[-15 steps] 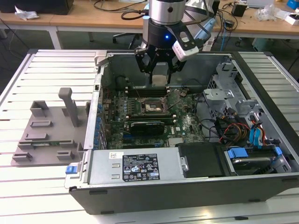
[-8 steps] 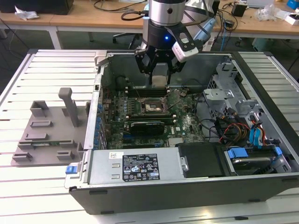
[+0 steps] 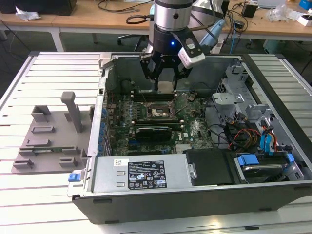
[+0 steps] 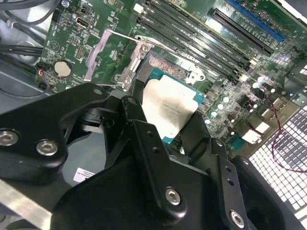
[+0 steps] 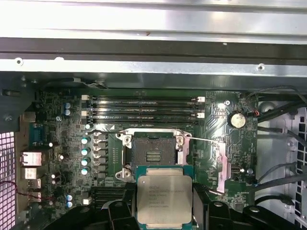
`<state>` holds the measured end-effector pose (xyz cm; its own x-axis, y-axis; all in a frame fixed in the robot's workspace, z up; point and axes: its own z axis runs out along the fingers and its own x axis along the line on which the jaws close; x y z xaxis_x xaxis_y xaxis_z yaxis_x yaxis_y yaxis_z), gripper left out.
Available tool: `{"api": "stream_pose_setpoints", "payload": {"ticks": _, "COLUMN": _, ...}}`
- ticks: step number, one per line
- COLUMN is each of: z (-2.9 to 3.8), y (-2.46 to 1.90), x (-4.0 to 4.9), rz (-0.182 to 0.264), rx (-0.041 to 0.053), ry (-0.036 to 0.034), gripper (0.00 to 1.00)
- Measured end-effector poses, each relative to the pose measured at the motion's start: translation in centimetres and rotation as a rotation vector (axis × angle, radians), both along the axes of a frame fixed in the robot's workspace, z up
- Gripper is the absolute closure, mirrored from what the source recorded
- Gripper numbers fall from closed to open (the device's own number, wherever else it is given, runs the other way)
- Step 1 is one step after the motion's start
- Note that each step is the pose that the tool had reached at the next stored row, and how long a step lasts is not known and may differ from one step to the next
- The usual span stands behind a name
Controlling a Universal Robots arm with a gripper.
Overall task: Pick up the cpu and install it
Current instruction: 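Place the cpu into insertion slot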
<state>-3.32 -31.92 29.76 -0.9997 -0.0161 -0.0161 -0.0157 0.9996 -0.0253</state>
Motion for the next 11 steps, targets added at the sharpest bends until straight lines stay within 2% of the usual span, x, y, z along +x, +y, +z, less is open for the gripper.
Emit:
{"api": "stream_pose_setpoints", "payload": {"ticks": 8, "z": -1.50, "y": 0.00, "x": 0.00, "rz": 0.000, "rx": 0.0000, "ry": 0.0001, "gripper": 0.45}}
{"api": "stream_pose_setpoints", "payload": {"ticks": 11, "z": -1.87, "y": 0.00, "x": 0.00, "rz": 0.003, "rx": -0.0017, "ry": 0.0001, "gripper": 0.45}}
